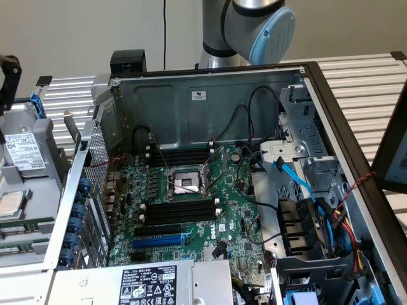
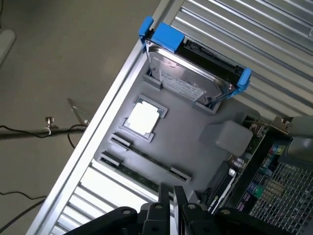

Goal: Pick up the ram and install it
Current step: 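Pick up the ram and move it above insertion slot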

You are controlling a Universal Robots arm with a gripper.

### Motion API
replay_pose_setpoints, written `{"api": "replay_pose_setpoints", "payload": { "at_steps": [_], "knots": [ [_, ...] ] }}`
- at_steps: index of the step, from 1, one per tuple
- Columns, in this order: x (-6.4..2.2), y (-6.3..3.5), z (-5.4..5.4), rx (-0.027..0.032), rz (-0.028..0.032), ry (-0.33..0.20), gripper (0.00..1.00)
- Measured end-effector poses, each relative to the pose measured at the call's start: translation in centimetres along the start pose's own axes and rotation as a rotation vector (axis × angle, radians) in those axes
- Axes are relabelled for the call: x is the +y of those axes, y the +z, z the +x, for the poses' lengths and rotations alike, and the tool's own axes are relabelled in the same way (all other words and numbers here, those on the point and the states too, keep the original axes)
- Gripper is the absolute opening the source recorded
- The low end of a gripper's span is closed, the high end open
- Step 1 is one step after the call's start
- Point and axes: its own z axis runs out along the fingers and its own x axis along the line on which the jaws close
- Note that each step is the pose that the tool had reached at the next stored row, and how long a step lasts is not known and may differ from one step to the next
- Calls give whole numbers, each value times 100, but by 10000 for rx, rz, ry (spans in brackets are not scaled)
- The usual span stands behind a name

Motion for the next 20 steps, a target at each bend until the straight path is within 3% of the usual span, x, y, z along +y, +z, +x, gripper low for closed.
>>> {"api": "replay_pose_setpoints", "payload": {
  "at_steps": [20],
  "knots": [
    [-10, 199, -6, 181, 114, -3640, 19]
  ]
}}
